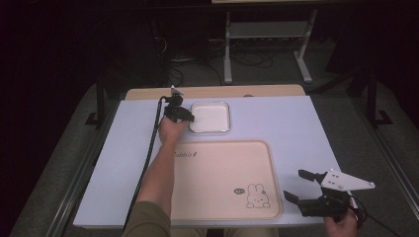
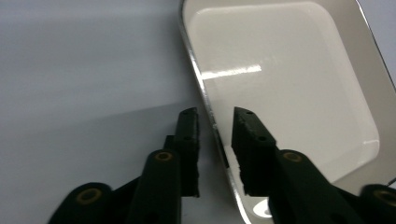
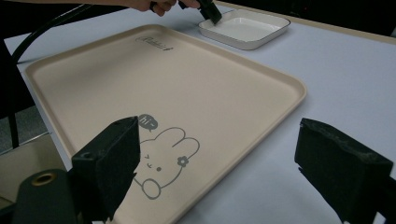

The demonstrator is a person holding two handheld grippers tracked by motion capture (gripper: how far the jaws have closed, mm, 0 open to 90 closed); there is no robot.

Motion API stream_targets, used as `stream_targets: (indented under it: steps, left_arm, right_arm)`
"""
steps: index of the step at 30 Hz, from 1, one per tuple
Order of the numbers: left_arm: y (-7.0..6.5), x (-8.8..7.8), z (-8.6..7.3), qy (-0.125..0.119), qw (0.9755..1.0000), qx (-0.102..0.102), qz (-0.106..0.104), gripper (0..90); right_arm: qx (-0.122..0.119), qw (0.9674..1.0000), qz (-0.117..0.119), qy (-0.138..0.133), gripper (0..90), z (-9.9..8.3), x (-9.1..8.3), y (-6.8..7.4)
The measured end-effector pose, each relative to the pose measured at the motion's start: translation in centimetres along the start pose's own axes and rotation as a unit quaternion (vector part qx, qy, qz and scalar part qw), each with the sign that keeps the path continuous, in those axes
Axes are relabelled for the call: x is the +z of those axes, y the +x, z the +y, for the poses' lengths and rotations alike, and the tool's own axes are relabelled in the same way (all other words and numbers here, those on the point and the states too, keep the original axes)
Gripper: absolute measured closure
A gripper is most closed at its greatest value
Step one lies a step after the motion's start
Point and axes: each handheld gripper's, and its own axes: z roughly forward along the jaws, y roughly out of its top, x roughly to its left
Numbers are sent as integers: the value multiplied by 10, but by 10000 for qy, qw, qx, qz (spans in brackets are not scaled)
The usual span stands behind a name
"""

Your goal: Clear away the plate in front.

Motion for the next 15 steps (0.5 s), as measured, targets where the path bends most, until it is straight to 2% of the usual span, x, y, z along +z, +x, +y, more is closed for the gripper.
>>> stream_targets:
  steps: [3,4,7,11,15]
  left_arm:
    - [-1,1,1,-11,9999,-141,45,773]
    - [0,1,1,-14,9998,-187,-48,791]
    - [0,2,0,-98,9997,-203,-18,832]
    - [3,5,-1,-191,9982,-459,-330,882]
    - [5,5,-1,-189,9974,-569,-396,887]
  right_arm:
    - [-10,10000,2,4,133,0,0,0]
    - [-19,10000,1,4,133,0,0,0]
    - [-105,9999,9,85,133,1,2,3]
    - [-155,9998,10,124,133,1,3,5]
    - [-74,10000,-8,60,133,1,1,2]
